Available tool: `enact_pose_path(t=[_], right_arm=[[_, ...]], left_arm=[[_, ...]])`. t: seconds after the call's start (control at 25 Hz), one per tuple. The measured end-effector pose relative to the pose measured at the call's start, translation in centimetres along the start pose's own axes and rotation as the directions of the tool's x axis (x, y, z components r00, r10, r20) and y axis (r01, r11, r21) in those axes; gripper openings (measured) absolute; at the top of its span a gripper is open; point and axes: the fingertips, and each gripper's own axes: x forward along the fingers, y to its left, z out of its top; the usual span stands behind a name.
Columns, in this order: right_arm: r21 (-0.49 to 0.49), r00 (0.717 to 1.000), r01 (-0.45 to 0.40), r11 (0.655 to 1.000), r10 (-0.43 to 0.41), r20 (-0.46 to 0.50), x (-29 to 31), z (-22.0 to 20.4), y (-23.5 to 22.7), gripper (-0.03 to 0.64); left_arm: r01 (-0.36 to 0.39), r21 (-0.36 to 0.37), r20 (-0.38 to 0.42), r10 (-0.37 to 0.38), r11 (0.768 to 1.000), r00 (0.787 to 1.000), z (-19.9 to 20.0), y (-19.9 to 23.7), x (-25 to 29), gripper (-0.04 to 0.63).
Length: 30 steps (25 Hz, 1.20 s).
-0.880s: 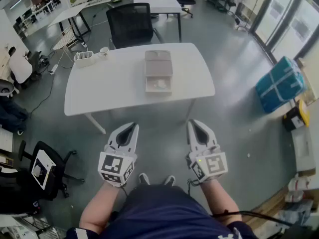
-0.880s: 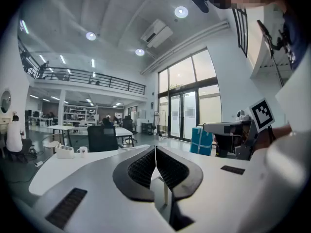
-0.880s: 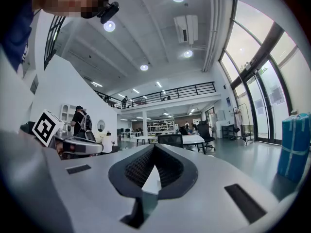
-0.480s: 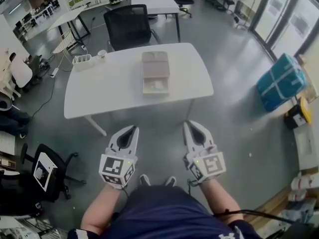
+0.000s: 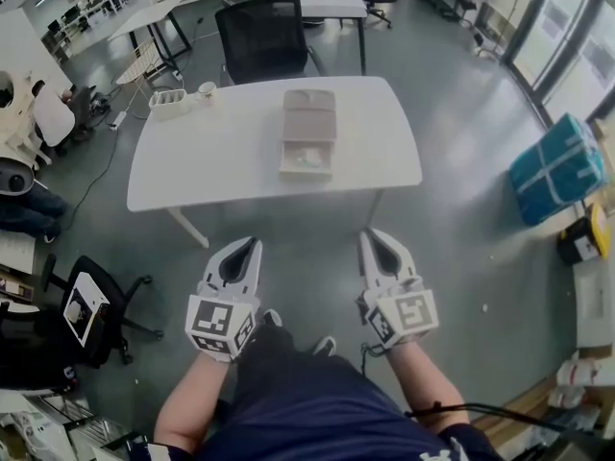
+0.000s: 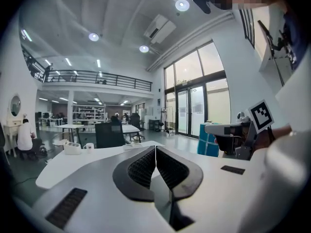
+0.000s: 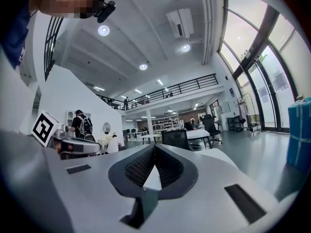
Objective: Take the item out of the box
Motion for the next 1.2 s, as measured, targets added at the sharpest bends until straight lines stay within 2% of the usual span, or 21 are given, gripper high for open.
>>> enact_pose_path(t=[0.28, 0.68, 0.92, 1.2], right_arm=[[-0.007, 0.999, 0.032, 0.999, -0.032, -0.036, 4.6, -1.5, -0.6, 0.017], [-0.034, 0.984, 0.148, 0.988, -0.151, -0.093, 14.1, -2.0, -1.2, 0.017], [-0.048, 0.975, 0.195, 0.980, -0.199, -0.102, 19.4, -1.8, -0.4, 0.017], [-0.081, 0.955, 0.220, 0.972, -0.232, -0.183, 22.9, -3.7, -1.8, 0.017]], left_arm=[[0.001, -0.020, 0.013, -0.001, 1.000, 1.000, 0.0, 5.2, 4.1, 0.031], [0.113, -0.036, 0.020, -0.112, 0.993, 0.993, 1.1, 13.9, 11.9, 0.031], [0.201, -0.041, -0.005, -0.201, 0.979, 0.980, 0.6, 16.9, 15.3, 0.031], [0.217, -0.054, -0.019, -0.218, 0.975, 0.976, 0.3, 19.3, 19.0, 0.031]])
